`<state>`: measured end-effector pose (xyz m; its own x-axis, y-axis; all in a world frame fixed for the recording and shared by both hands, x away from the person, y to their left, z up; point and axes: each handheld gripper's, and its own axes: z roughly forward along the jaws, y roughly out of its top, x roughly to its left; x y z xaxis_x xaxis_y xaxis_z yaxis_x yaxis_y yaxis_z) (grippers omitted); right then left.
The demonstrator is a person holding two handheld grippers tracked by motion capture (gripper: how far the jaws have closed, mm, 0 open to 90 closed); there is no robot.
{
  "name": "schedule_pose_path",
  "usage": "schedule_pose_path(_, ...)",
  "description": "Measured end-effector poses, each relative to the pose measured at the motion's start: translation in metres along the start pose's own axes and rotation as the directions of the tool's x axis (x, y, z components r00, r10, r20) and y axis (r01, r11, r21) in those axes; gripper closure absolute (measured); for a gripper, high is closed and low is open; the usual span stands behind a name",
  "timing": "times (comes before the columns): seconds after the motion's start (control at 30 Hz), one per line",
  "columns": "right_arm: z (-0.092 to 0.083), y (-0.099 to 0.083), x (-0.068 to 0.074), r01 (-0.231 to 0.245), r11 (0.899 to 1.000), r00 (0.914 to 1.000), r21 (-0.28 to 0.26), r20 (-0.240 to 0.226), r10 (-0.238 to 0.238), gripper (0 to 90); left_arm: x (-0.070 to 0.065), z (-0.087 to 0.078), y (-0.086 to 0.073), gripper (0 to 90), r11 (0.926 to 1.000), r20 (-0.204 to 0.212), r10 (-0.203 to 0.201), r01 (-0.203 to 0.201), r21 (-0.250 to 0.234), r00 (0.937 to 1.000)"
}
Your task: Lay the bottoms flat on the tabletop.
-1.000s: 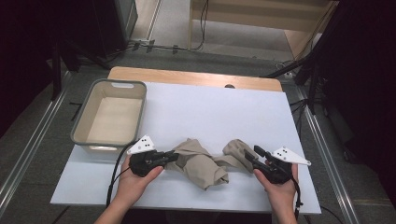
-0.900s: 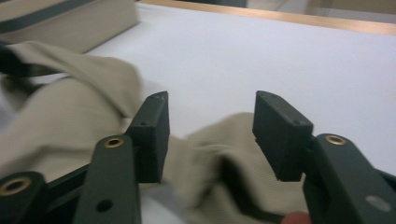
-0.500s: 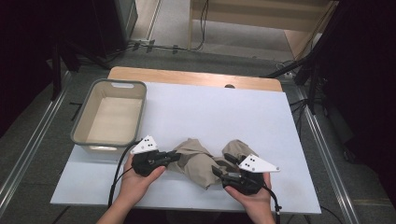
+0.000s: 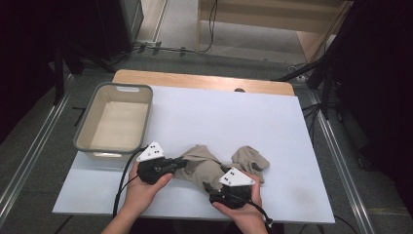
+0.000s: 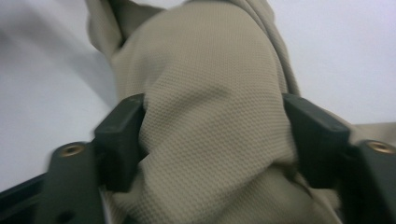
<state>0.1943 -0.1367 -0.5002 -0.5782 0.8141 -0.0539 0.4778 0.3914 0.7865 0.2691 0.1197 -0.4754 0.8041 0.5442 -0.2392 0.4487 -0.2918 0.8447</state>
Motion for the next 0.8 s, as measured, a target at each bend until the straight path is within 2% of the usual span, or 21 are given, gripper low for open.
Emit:
schedule_pose_path(0.13,-0.006,-0.001,-0.009,-0.015,1.000,0.9994,-0.004,-0.031,0.015,52.4,0.002,0.000,-0.002,85.9,0.9999,-0.021,-0.012,0.012,0.009,0.9997)
schedule_pose_path(0.3,-0.018,-0.004,-0.019,-0.041,0.998,0.9952,-0.045,-0.090,0.037,67.0,0.005,-0.003,-0.002,85.9,0.9996,-0.052,-0.021,0.022,0.016,0.9984)
schedule_pose_path(0.4,-0.029,-0.002,-0.026,-0.050,0.995,0.9940,-0.090,-0.102,0.040,69.7,0.007,-0.003,-0.003,85.9,0.9990,-0.071,-0.031,0.033,0.029,0.9970)
schedule_pose_path(0.53,-0.048,0.004,-0.036,-0.077,0.984,0.9912,-0.161,-0.119,0.058,70.5,0.009,0.000,-0.006,85.9,0.9958,-0.087,-0.033,0.040,0.083,0.9957)
schedule_pose_path(0.67,-0.064,0.017,-0.052,-0.104,0.968,0.9889,-0.229,-0.127,0.077,70.8,0.005,0.000,-0.011,85.9,0.9895,-0.067,-0.014,0.024,0.142,0.9977)
schedule_pose_path(0.73,-0.067,0.025,-0.062,-0.117,0.960,0.9889,-0.253,-0.119,0.089,70.9,0.001,-0.001,-0.018,85.9,0.9854,-0.058,0.010,0.000,0.170,0.9983)
schedule_pose_path(0.8,-0.067,0.034,-0.073,-0.128,0.951,0.9894,-0.281,-0.102,0.103,71.2,-0.003,-0.001,-0.025,86.0,0.9801,-0.033,0.025,-0.018,0.198,0.9992)
